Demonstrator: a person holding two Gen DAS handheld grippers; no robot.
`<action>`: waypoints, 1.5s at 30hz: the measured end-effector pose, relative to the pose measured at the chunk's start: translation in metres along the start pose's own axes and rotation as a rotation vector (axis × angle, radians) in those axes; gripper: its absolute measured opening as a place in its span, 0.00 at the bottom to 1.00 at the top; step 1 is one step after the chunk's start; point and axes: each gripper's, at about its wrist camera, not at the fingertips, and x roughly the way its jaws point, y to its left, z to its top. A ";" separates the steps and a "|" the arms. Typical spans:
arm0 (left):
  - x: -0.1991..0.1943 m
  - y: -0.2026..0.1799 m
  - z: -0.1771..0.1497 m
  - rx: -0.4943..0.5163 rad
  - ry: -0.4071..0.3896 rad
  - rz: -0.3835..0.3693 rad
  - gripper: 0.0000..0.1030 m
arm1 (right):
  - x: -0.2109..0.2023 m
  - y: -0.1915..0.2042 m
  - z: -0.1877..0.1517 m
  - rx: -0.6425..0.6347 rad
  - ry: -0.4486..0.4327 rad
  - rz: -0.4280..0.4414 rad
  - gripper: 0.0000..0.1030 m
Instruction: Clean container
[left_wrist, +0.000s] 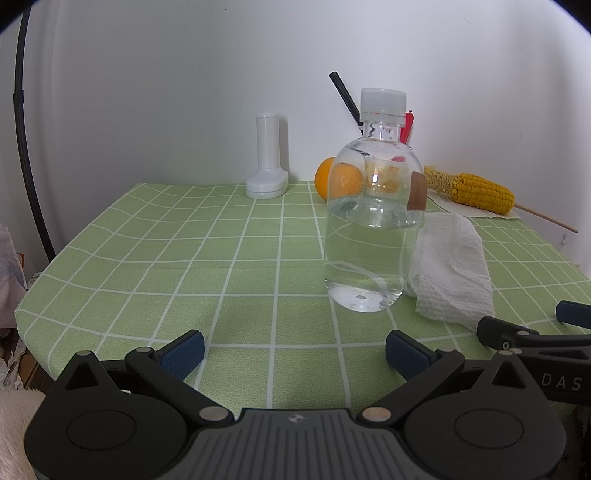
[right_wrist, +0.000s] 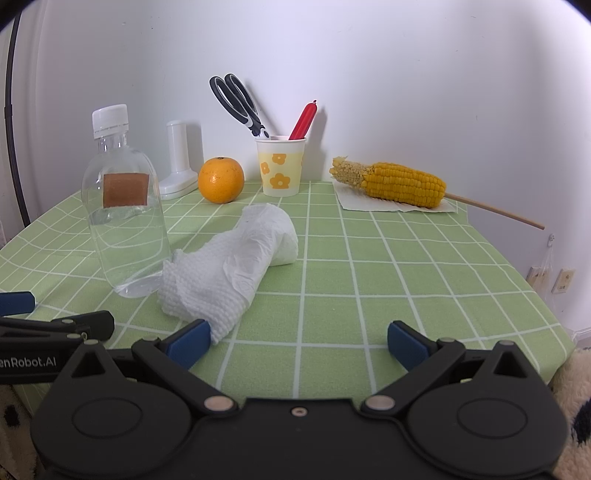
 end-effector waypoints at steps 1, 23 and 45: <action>0.000 0.000 0.000 0.000 0.000 0.000 1.00 | 0.000 0.000 0.000 0.000 0.000 0.000 1.00; 0.001 0.001 0.002 0.000 0.002 0.000 1.00 | 0.001 0.000 -0.001 0.000 0.000 0.000 1.00; 0.000 0.001 0.000 0.000 0.002 0.000 1.00 | 0.001 -0.002 -0.002 0.000 0.000 0.000 1.00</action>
